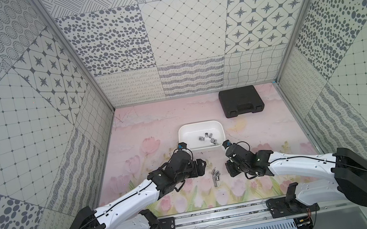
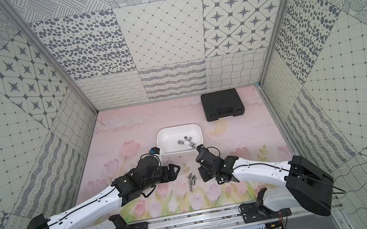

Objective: Put the socket on the desktop into the storage box
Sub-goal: Place the socket head in the storage box, then pick up the socket head from the center of the board.

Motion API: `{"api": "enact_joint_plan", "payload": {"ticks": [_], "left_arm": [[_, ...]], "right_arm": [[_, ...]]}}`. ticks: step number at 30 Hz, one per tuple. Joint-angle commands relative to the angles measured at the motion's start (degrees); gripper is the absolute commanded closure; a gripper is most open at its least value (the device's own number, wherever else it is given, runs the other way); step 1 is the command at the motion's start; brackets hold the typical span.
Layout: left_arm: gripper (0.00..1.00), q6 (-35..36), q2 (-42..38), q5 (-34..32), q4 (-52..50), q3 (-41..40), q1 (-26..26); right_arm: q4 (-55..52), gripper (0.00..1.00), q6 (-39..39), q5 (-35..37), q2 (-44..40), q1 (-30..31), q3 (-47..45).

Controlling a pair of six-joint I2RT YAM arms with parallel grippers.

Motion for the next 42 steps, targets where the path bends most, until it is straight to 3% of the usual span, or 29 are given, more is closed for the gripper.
{"api": "enact_joint_plan", "payload": {"ticks": [1,15,21,25,42], "left_arm": [[0.13,-0.12,0.34,-0.54,1.87,0.07,-0.26],[0.13,-0.15,-0.44,-0.3,1.46,0.0,-0.3],[0.13,-0.34,-0.57,0.42,1.63,0.02,-0.28],[0.13,-0.61,-0.81,0.72,1.7,-0.08,-0.28],[0.13,-1.38,1.84,3.0,3.74,0.06,-0.74]], "right_arm": [[0.29,0.88,-2.23,2.42,0.02,-0.09,6.36],[-0.39,0.85,-4.76,-7.23,26.79,-12.04,33.68],[-0.39,0.7,-5.91,-8.32,29.87,-13.32,35.96],[0.59,0.6,-5.7,-9.56,25.2,-13.34,32.57],[1.03,0.58,-5.24,-8.14,-20.0,-9.59,-3.7]]}}
